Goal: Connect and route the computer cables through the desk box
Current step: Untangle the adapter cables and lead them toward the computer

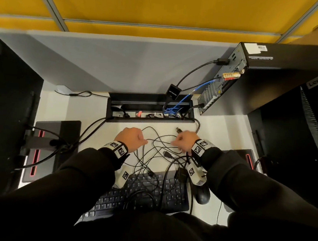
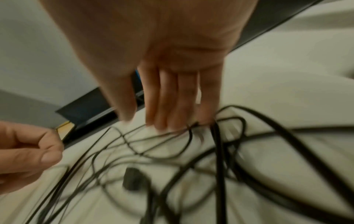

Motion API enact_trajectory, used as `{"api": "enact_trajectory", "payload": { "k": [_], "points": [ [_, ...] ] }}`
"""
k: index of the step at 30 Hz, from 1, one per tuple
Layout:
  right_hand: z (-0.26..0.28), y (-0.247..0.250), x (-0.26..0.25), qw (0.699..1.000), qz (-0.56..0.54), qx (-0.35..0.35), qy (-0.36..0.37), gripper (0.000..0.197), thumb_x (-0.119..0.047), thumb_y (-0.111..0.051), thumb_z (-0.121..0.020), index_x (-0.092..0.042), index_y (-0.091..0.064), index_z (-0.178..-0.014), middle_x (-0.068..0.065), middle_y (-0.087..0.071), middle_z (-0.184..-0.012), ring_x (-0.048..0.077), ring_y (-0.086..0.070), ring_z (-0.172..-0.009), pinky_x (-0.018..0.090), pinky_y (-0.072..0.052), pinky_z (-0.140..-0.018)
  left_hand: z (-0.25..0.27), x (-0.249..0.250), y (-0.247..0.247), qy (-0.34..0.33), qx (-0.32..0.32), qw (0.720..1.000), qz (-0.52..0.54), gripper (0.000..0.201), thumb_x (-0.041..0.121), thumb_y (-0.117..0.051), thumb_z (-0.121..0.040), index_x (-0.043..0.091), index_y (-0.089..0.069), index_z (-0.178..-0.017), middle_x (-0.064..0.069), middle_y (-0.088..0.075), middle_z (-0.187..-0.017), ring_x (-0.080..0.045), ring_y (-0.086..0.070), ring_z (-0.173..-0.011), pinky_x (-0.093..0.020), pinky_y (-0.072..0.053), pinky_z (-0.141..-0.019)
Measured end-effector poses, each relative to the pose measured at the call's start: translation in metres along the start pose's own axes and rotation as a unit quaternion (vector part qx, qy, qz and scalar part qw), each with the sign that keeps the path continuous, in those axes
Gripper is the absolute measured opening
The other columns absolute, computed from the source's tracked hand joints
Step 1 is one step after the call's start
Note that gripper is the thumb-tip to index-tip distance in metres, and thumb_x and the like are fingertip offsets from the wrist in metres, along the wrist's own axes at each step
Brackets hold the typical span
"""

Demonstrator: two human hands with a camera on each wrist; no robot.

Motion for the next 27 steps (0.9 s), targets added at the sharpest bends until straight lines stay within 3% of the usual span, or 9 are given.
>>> {"api": "enact_trajectory", "payload": {
  "k": [2, 6, 9, 13, 16, 19, 22, 24, 27],
  "points": [
    [0.012, -0.013, -0.002, 0.994, 0.025, -0.099, -0.036, 0.042, -0.051, -0.076, -0.082, -0.012, -0.074, -0.094, 0.008, -0.077, -0.080, 0.023, -0.075, -0.070, 0.034, -0.062, -0.065, 0.016, -0.004, -0.006, 0.000, -0.048, 0.999, 0.013, 0.035, 0.055, -0.074, -0.085, 0.021, -0.071, -0.086, 0.004, -0.069, -0.087, -0.018, -0.065, -0.085, -0.033, -0.056, -0.080],
    [0.031, -0.030, -0.007, 0.992, 0.074, -0.103, -0.008, 0.044, -0.040, -0.088, -0.073, -0.018, -0.072, -0.108, -0.001, -0.069, -0.085, 0.011, -0.061, -0.057, 0.012, -0.044, -0.038, 0.048, -0.009, -0.027, -0.015, -0.138, 0.990, -0.019, 0.044, 0.066, -0.081, -0.071, 0.028, -0.069, -0.089, 0.008, -0.068, -0.091, -0.011, -0.064, -0.083, -0.030, -0.054, -0.073],
    [0.043, -0.028, -0.008, 0.993, 0.087, -0.074, 0.012, 0.035, -0.031, -0.085, -0.077, -0.013, -0.074, -0.105, -0.002, -0.067, -0.086, 0.008, -0.057, -0.059, 0.011, -0.041, -0.037, 0.063, -0.011, -0.040, -0.041, -0.118, 0.988, -0.087, 0.044, 0.064, -0.081, -0.069, 0.036, -0.059, -0.095, 0.011, -0.063, -0.092, -0.013, -0.061, -0.083, -0.029, -0.047, -0.067],
    [0.059, -0.007, -0.005, 0.999, -0.037, -0.014, -0.004, 0.037, -0.042, -0.079, -0.083, -0.005, -0.074, -0.089, 0.000, -0.063, -0.063, 0.014, -0.057, -0.052, 0.022, -0.047, -0.049, 0.072, -0.013, -0.035, -0.065, -0.058, 0.986, -0.141, 0.004, 0.029, -0.062, -0.094, 0.032, -0.065, -0.095, 0.010, -0.060, -0.092, -0.016, -0.063, -0.088, -0.027, -0.045, -0.070],
    [0.075, 0.014, -0.006, 0.991, -0.119, 0.054, -0.016, 0.043, -0.047, -0.078, -0.082, -0.006, -0.068, -0.078, 0.007, -0.060, -0.062, 0.019, -0.053, -0.050, 0.028, -0.045, -0.052, 0.070, -0.025, -0.020, -0.051, -0.035, 0.989, -0.137, 0.010, 0.030, -0.057, -0.096, 0.034, -0.063, -0.089, 0.009, -0.066, -0.095, -0.014, -0.063, -0.085, -0.029, -0.046, -0.069],
    [0.092, 0.024, -0.005, 0.974, -0.203, 0.097, -0.038, 0.033, -0.027, -0.075, -0.086, 0.006, -0.072, -0.088, 0.010, -0.058, -0.063, 0.023, -0.049, -0.052, 0.028, -0.040, -0.051, 0.070, -0.039, -0.005, -0.029, -0.016, 0.996, -0.077, 0.011, 0.032, -0.061, -0.093, 0.035, -0.065, -0.084, 0.010, -0.068, -0.090, -0.015, -0.063, -0.082, -0.030, -0.050, -0.073],
    [0.110, 0.023, -0.003, 0.957, -0.257, 0.128, -0.046, 0.024, -0.021, -0.071, -0.088, 0.003, -0.074, -0.093, 0.011, -0.058, -0.067, 0.022, -0.050, -0.054, 0.026, -0.040, -0.050, 0.073, -0.050, 0.003, -0.029, 0.017, 0.999, -0.007, 0.011, 0.031, -0.063, -0.091, 0.035, -0.065, -0.081, 0.009, -0.068, -0.090, -0.018, -0.064, -0.086, -0.032, -0.053, -0.080],
    [0.122, 0.021, -0.003, 0.943, -0.293, 0.153, -0.033, 0.021, -0.023, -0.069, -0.090, -0.004, -0.076, -0.094, 0.010, -0.059, -0.068, 0.023, -0.051, -0.057, 0.030, -0.041, -0.054, 0.078, -0.052, 0.005, -0.032, 0.029, 0.999, 0.019, 0.008, 0.029, -0.064, -0.093, 0.033, -0.066, -0.086, 0.006, -0.065, -0.090, -0.021, -0.063, -0.090, -0.031, -0.049, -0.079],
    [0.140, 0.024, -0.009, 0.934, -0.327, 0.141, -0.014, 0.020, -0.022, -0.068, -0.093, -0.005, -0.076, -0.098, 0.010, -0.059, -0.070, 0.024, -0.052, -0.059, 0.033, -0.045, -0.055, 0.082, -0.046, 0.003, -0.040, 0.043, 0.998, -0.011, 0.014, 0.035, -0.067, -0.093, 0.031, -0.066, -0.107, 0.000, -0.060, -0.109, -0.022, -0.061, -0.103, -0.035, -0.050, -0.089]
  ]
}}
Point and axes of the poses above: each hand's wrist, its own z-axis away from the middle knuckle, its own y-axis out of the back of the hand, x = y × z, the point moved 1 cm from there along -z, towards the middle knuckle
